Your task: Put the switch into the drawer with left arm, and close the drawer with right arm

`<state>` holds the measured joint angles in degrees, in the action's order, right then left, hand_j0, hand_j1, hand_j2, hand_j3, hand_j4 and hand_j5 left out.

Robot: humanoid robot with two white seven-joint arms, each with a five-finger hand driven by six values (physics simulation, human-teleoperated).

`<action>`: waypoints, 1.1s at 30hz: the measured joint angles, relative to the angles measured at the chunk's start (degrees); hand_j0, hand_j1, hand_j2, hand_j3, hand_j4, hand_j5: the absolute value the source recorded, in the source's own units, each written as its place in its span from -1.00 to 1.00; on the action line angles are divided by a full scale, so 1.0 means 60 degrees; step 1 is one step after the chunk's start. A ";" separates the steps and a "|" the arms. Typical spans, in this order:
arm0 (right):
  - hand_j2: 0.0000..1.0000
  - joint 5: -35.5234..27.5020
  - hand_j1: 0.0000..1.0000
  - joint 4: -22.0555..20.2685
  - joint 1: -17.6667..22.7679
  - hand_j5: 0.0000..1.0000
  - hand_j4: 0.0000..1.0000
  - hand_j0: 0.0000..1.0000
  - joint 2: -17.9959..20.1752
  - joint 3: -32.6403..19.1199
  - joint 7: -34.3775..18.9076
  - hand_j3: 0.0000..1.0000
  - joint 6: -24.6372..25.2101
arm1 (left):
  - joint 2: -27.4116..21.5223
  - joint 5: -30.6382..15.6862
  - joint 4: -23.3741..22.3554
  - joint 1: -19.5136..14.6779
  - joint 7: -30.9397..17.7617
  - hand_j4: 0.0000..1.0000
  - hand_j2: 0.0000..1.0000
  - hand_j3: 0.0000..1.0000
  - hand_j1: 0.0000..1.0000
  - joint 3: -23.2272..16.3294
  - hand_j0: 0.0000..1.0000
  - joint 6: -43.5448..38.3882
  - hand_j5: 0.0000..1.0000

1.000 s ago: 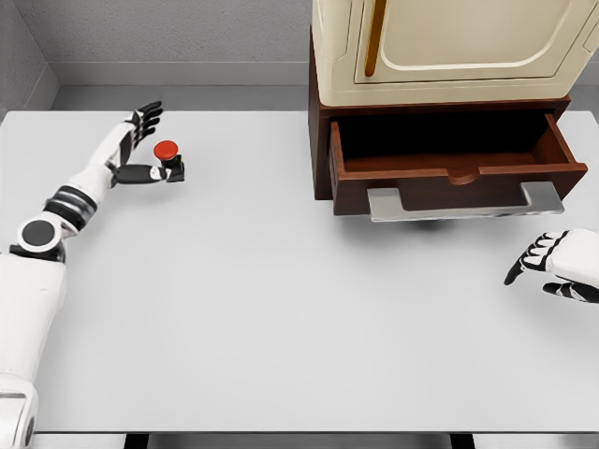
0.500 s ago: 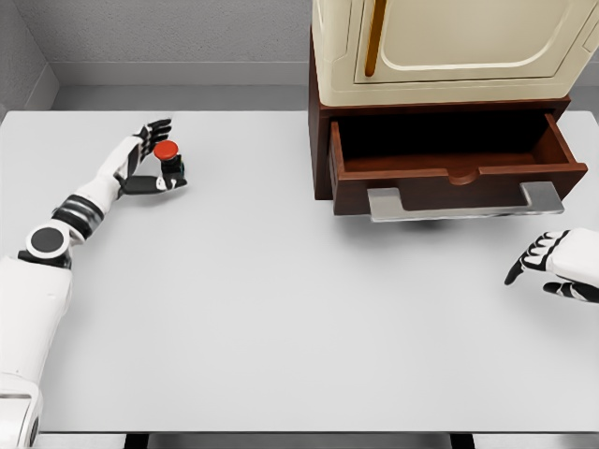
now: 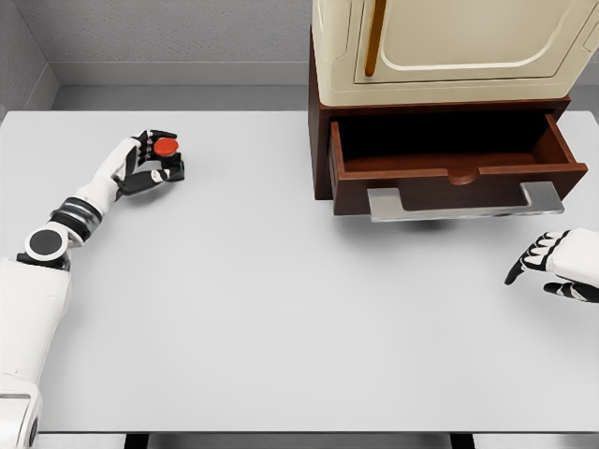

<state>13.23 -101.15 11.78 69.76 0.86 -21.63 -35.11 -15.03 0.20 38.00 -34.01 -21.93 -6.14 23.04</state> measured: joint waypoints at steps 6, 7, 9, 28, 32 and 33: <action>0.26 0.0006 0.26 0.0000 0.0000 0.26 0.26 0.26 0.0002 -0.0018 -0.0001 0.26 0.0000 | 0.0003 -0.0008 0.0074 0.0000 -0.0005 -0.15 -0.15 -0.15 -0.15 0.0003 -0.15 0.0038 -0.15; 0.26 0.0006 0.26 0.0000 0.0000 0.26 0.26 0.26 0.0002 -0.0021 -0.0001 0.26 0.0000 | 0.0007 -0.0006 0.0085 -0.0014 -0.0006 -0.16 -0.16 -0.16 -0.16 0.0002 -0.16 0.0037 -0.16; 0.26 0.0007 0.26 0.0000 0.0000 0.26 0.26 0.26 0.0003 -0.0023 -0.0001 0.26 0.0000 | 0.0012 -0.0012 0.0105 -0.0015 -0.0007 -0.21 -0.21 -0.21 -0.21 0.0008 -0.21 0.0039 -0.21; 0.26 0.0005 0.26 0.0000 0.0000 0.26 0.26 0.26 0.0016 -0.0034 -0.0002 0.26 0.0000 | -0.0084 0.0027 0.1864 0.0278 -0.0082 -0.24 -0.24 -0.24 -0.24 -0.0065 -0.24 0.0032 -0.24; 0.26 0.0002 0.26 0.0000 0.0000 0.26 0.26 0.26 0.0017 -0.0035 -0.0002 0.26 0.0000 | -0.0096 0.0035 0.2578 0.0542 -0.0116 -0.25 -0.25 -0.25 -0.25 -0.0087 -0.25 0.0028 -0.25; 0.26 0.0003 0.26 0.0000 0.0000 0.26 0.26 0.26 0.0017 -0.0037 -0.0002 0.26 0.0000 | -0.0100 0.0026 0.2693 0.0527 -0.0118 -0.25 -0.25 -0.25 -0.25 -0.0121 -0.25 0.0027 -0.25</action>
<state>13.25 -101.15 11.78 69.87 0.64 -21.64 -35.11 -15.62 0.36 54.16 -30.85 -22.64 -6.87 23.20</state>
